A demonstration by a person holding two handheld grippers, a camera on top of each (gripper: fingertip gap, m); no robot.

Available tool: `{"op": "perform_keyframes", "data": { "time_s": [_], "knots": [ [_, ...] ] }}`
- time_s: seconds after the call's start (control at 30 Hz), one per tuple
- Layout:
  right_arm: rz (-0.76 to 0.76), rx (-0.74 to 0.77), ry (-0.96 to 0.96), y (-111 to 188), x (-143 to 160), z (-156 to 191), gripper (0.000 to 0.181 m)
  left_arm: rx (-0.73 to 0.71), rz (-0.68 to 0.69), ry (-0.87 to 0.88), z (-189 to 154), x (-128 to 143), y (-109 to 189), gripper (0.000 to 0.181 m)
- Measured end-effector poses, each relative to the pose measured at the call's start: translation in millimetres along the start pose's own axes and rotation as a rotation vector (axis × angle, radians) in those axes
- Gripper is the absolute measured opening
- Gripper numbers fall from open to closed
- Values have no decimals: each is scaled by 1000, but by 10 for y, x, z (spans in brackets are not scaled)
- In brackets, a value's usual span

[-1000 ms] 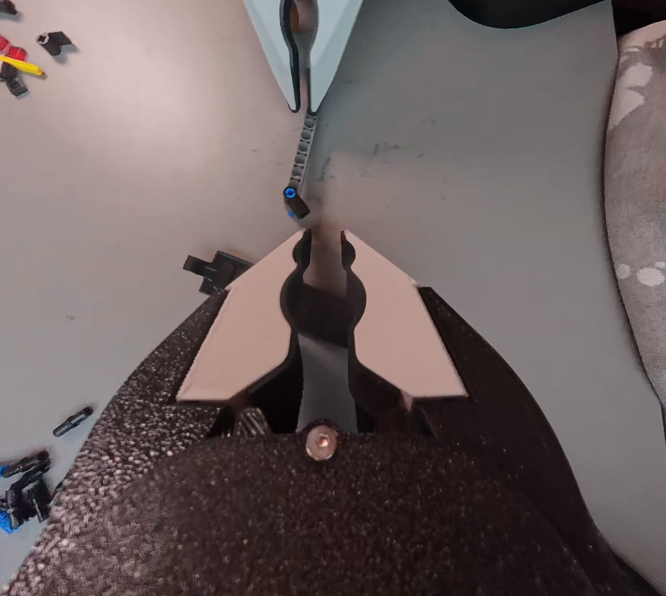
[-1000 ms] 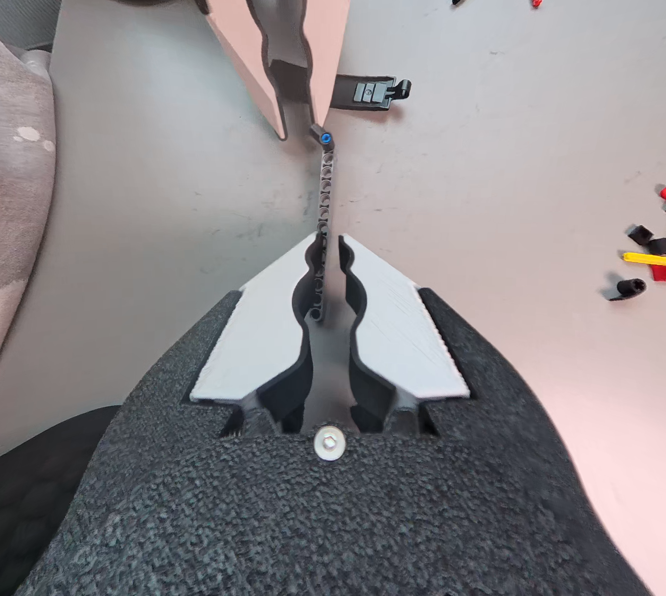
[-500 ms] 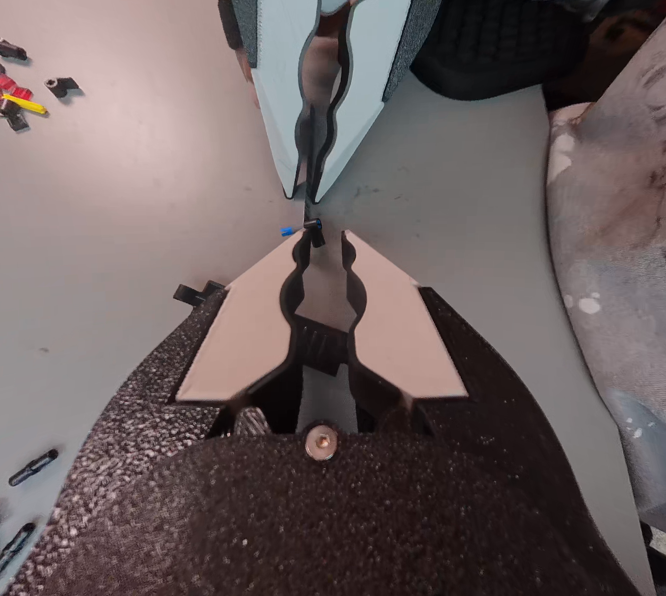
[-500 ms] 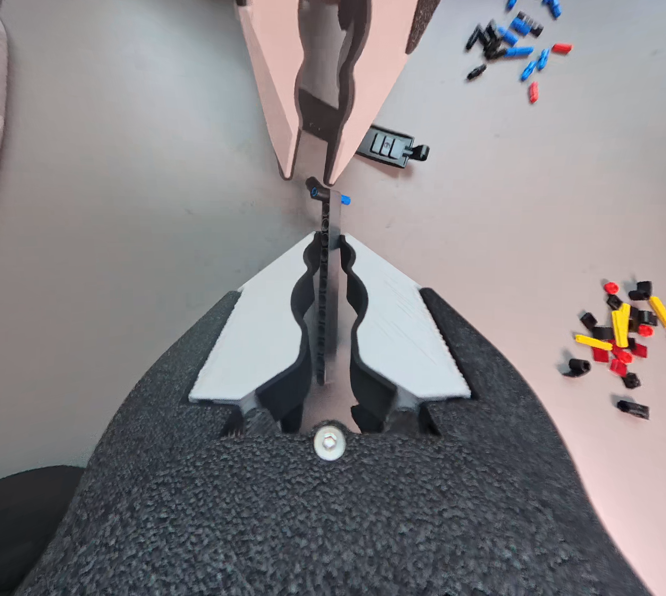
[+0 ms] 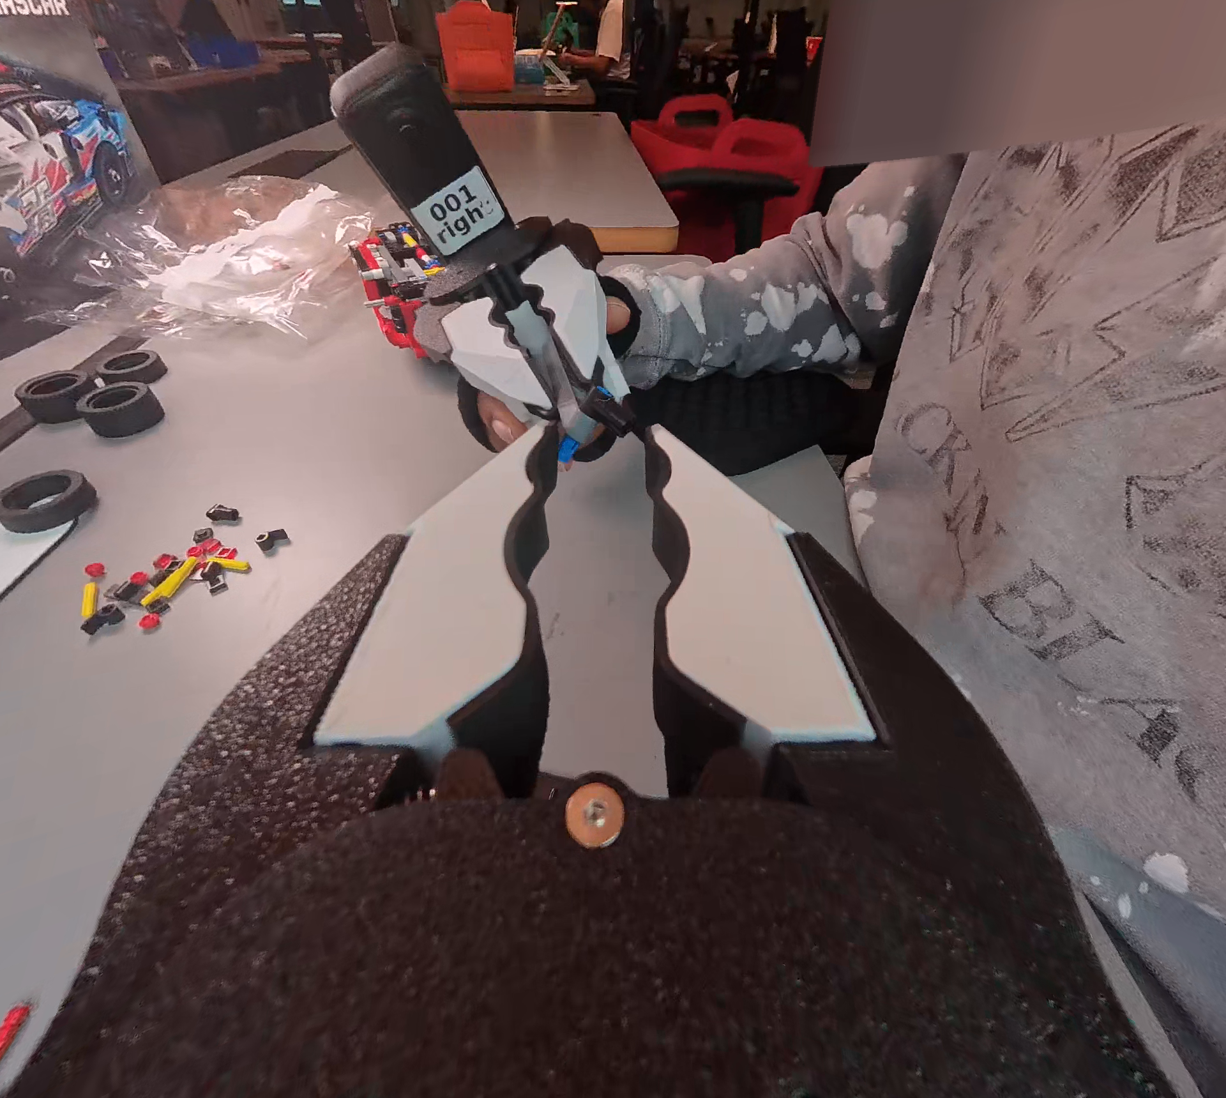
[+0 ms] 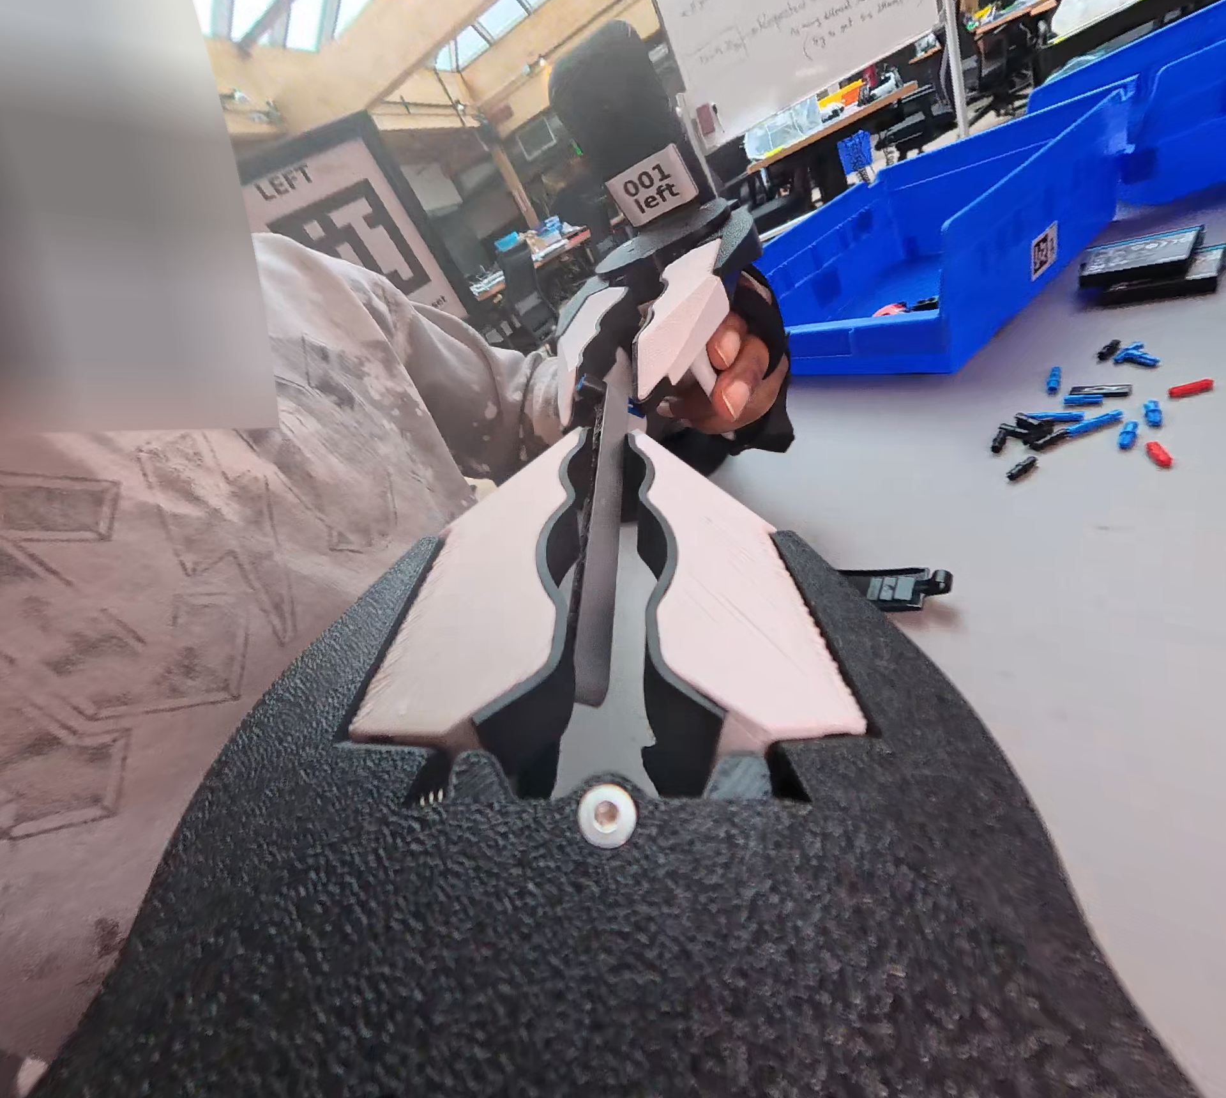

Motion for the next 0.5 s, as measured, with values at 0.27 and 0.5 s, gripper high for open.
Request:
{"op": "perform_keyframes", "data": {
  "time_s": [0.27,0.5],
  "knots": [
    [-40,-120,-206,-71,18,14,7,-77,29,-22,12,-9,7,5],
    [-40,-136,-310,-99,79,-50,7,-116,38,-14,75,20,52,10]
  ]
}}
Point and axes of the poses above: each gripper's, where its closed fingertips meet, y back along the fingers, x out of its underside, z = x × y across the jaws, the point moved 4 cm from there along y, back along the fingers, and after that the axes turned 1 degree about x, right-handed, at the moved point
